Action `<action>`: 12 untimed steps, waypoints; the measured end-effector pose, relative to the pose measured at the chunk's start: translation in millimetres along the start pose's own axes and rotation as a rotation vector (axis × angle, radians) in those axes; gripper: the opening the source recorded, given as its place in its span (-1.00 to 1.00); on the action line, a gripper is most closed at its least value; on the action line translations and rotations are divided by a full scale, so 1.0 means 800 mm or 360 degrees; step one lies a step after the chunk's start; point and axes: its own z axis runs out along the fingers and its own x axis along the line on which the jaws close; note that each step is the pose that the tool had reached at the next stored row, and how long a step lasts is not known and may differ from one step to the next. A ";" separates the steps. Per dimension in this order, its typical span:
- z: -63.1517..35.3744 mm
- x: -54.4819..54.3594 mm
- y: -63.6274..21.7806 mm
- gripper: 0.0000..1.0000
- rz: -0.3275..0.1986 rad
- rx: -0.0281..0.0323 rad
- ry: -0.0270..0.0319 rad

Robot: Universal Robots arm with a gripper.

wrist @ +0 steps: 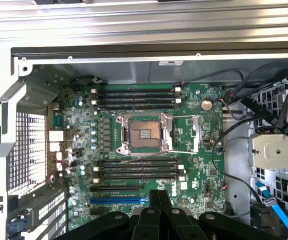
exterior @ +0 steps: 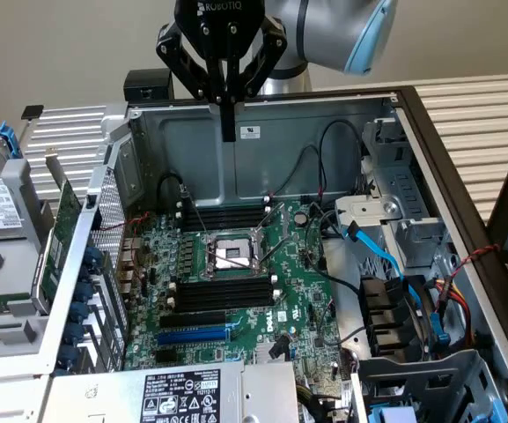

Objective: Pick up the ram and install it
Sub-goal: 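Reach for the ram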

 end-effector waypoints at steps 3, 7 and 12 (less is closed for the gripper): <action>0.000 0.000 0.000 -0.79 0.0000 0.00000 0.00000; 0.000 0.009 -0.001 -0.79 0.0000 0.00003 0.00003; -0.001 0.037 -0.003 -0.79 0.0000 0.00001 0.00001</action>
